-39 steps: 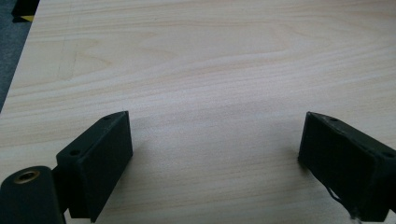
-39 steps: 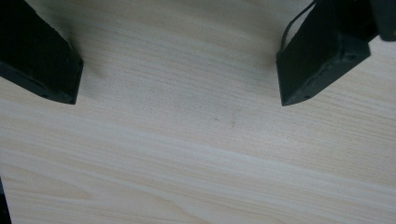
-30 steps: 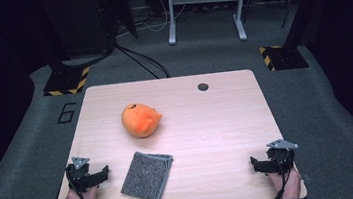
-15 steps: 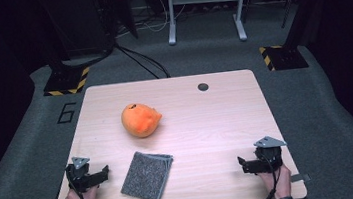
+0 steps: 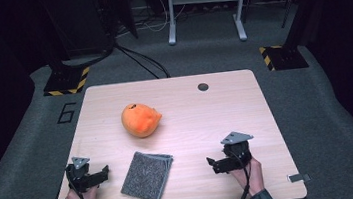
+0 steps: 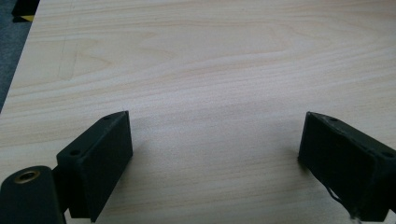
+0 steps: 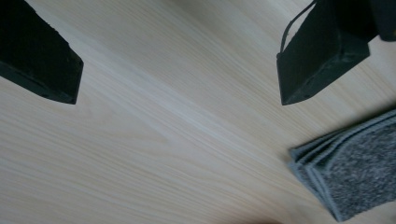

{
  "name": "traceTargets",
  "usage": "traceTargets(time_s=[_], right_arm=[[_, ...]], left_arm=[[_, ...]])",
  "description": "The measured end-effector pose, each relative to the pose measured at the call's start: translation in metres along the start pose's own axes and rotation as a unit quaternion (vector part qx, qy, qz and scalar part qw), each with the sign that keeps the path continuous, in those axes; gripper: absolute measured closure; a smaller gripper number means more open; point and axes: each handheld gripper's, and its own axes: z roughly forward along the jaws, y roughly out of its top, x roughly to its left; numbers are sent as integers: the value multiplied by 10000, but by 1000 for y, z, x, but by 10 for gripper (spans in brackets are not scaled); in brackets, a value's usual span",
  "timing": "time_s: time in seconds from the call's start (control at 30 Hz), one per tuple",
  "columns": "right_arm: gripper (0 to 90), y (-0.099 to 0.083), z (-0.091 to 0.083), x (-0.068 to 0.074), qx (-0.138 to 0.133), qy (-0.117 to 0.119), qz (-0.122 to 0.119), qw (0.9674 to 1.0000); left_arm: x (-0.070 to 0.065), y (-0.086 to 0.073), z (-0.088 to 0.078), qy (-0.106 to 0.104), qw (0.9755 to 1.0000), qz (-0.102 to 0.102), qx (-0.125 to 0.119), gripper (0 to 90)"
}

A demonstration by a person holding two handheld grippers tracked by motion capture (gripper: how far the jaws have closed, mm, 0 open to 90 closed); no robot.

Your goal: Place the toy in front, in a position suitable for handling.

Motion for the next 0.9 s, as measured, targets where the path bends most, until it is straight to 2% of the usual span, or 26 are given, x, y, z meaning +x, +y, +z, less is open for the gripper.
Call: traceTargets(time_s=[0.07,0.1,0.33,0.57,0.67,0.9], right_arm=[[0,9,9,12,56,139,-169,9997],[0,9,9,12,56,139,-169,9997],[0,26,30,41,161,420,-485,9978],[0,33,47,59,247,620,-651,9956],[0,36,58,69,304,775,-817,9932],[0,42,75,85,371,965,-944,9902]], left_arm=[[0,0,0,3,10000,6,-6,93],[0,0,0,2,10000,7,-4,93],[0,0,0,3,10000,6,-4,93],[0,0,0,1,10000,0,1,93],[0,0,0,1,10000,6,-5,93],[0,0,0,0,10000,1,-1,93]])
